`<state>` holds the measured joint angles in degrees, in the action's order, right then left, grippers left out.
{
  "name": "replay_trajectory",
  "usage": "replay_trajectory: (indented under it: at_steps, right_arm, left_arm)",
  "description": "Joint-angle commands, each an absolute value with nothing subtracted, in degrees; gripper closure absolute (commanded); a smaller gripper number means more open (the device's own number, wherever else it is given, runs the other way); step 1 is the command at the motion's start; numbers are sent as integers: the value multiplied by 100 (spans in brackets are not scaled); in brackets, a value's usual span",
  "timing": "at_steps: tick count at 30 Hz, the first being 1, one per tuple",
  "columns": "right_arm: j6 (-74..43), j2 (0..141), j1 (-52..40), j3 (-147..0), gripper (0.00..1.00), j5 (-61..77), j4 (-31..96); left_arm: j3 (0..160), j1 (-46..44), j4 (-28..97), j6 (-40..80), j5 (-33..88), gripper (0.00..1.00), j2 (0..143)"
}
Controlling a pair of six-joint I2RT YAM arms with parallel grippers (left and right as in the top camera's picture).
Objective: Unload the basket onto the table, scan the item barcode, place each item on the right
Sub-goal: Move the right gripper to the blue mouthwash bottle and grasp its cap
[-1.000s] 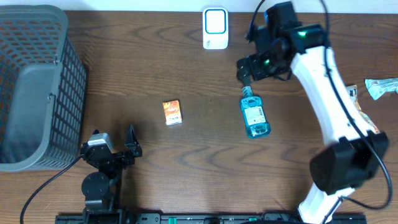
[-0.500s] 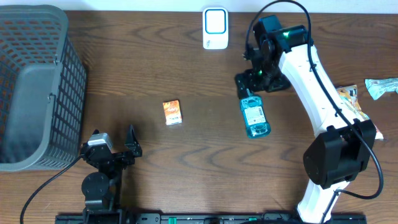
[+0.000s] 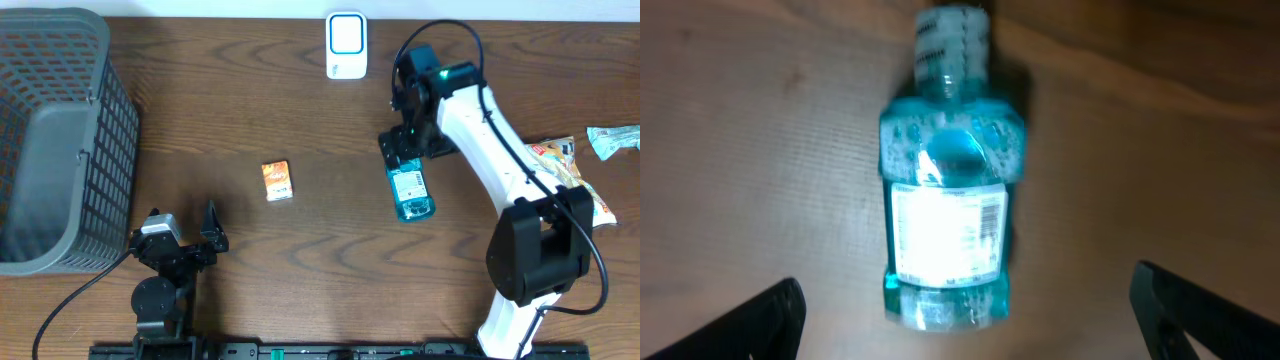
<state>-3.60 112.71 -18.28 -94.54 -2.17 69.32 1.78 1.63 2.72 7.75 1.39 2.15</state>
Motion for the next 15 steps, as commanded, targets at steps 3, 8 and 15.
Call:
replay_trajectory:
  at_steps: [3, 8, 15]
  right_arm:
    - [-272, 11177, -1848, -8805, 1, -102, 6484]
    - [-318, 11177, -1844, -8790, 1, -93, 6187]
    - [-377, 11354, -1804, -8785, 1, -95, 5155]
  left_arm:
    - [23, 176, 395, 825, 106, 2, 211]
    - [23, 176, 395, 825, 106, 2, 211]
    - [23, 176, 395, 825, 106, 2, 211]
